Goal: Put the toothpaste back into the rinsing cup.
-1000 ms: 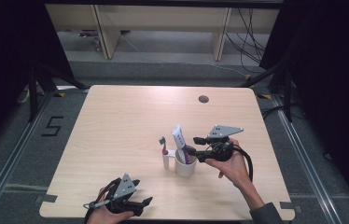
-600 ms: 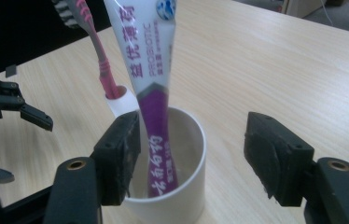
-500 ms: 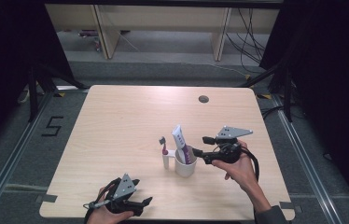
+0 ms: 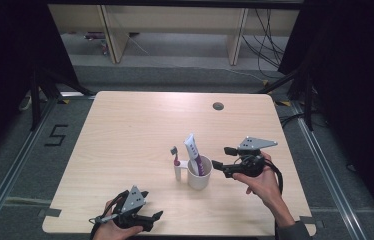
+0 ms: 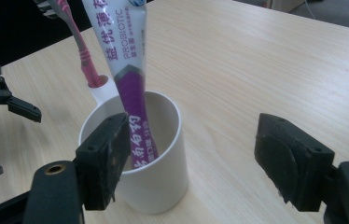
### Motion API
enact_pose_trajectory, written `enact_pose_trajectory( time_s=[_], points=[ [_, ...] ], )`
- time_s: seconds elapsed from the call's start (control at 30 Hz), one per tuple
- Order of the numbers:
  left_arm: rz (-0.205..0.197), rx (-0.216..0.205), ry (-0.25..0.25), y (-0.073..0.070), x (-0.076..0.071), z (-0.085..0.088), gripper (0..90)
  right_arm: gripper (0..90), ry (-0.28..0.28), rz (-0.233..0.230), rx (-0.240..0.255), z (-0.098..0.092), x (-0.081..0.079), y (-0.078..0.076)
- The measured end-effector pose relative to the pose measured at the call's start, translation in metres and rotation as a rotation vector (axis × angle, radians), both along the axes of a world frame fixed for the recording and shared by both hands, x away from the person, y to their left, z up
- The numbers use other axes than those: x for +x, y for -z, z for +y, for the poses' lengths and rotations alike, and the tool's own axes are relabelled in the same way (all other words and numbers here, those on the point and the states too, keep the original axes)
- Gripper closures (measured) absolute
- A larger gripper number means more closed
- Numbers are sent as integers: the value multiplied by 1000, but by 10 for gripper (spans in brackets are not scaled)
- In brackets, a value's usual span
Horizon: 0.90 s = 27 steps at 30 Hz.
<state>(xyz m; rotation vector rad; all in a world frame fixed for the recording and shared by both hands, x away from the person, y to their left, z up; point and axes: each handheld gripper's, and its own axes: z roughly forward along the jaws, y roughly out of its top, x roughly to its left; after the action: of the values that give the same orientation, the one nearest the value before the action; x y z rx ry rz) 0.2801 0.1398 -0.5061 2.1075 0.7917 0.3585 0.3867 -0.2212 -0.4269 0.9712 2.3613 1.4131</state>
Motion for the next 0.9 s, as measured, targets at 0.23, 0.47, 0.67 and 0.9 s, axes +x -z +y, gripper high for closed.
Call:
enact_pose_trajectory(
  time_s=[0.23,0.47,0.67,0.9],
  points=[
    [-1,4,-9,0,0,1,193,266,11,-8,2,-7,-2,0],
    [-2,-8,-8,-1,1,1,190,250,31,25,16,-14,-9,4],
    [-1,-3,-8,-2,1,0,190,230,46,17,1,-23,-14,9],
    [-3,-7,-12,-1,1,0,190,214,53,44,-15,-28,-20,16]
  ],
)
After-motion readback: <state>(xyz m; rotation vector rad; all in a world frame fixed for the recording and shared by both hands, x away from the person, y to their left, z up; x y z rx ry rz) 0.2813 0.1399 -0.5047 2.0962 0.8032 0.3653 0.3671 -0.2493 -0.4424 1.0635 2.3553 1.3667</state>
